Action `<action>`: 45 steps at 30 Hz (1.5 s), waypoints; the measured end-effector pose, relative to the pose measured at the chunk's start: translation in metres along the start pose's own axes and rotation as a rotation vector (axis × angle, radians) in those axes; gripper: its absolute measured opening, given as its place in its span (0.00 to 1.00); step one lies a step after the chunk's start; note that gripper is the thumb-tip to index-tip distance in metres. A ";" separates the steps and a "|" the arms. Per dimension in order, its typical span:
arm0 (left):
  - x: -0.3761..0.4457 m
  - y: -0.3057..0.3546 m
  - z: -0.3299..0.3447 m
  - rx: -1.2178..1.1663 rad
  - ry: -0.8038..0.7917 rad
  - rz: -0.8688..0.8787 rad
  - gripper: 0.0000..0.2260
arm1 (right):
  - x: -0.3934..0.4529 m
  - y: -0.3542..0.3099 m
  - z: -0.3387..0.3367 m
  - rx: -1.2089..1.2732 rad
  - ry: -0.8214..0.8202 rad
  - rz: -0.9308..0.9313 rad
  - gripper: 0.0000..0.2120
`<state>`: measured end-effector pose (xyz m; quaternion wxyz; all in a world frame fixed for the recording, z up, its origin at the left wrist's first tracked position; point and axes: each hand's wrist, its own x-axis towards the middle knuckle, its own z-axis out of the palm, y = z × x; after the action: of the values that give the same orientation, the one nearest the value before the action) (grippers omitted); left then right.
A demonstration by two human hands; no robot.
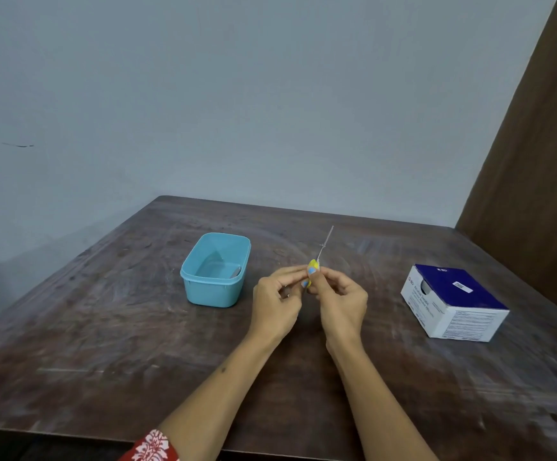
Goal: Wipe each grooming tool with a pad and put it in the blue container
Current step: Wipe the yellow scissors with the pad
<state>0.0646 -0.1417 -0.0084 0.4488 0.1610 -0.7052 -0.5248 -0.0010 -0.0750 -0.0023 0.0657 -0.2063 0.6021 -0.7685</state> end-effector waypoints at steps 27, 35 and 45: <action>0.007 0.001 -0.002 -0.419 0.100 -0.374 0.05 | 0.011 -0.004 -0.006 0.204 0.131 0.163 0.06; 0.005 0.001 -0.001 -0.348 0.093 -0.329 0.06 | 0.005 -0.004 -0.006 -0.194 0.255 -0.113 0.05; 0.004 0.000 0.000 -0.276 0.074 -0.250 0.06 | -0.001 -0.004 -0.004 -0.360 0.179 -0.245 0.06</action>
<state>0.0622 -0.1445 -0.0060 0.4235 0.2037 -0.5840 -0.6619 -0.0009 -0.0698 0.0002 -0.1195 -0.2172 0.7035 -0.6660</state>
